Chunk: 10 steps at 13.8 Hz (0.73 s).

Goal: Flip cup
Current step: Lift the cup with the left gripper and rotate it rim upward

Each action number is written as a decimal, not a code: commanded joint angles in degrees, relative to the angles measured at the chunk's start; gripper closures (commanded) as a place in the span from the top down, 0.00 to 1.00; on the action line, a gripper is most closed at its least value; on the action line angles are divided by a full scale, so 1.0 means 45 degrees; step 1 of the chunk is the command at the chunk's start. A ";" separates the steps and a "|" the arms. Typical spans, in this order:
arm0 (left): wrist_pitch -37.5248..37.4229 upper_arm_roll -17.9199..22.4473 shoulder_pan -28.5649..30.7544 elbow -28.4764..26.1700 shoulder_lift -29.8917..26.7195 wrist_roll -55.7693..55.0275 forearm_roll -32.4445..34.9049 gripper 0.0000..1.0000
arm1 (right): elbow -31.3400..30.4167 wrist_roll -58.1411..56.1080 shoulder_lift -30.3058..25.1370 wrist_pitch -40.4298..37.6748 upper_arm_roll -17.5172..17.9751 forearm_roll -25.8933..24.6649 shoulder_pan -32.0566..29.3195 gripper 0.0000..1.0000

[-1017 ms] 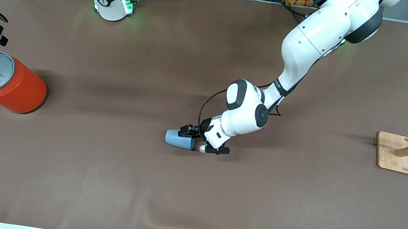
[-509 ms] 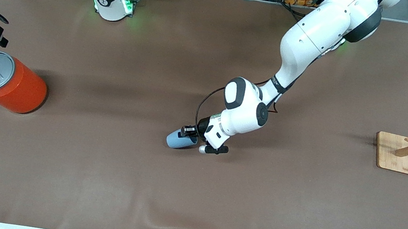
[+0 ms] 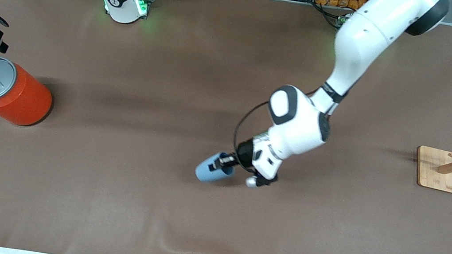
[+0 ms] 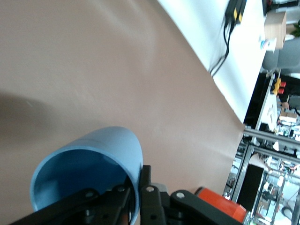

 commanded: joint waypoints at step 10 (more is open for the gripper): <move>-0.7259 0.0168 0.4306 -0.1631 -0.2830 -0.1726 0.6972 0.00 | 0.0072 0.0058 -0.0033 -0.0036 0.0029 -0.0286 0.0004 1.00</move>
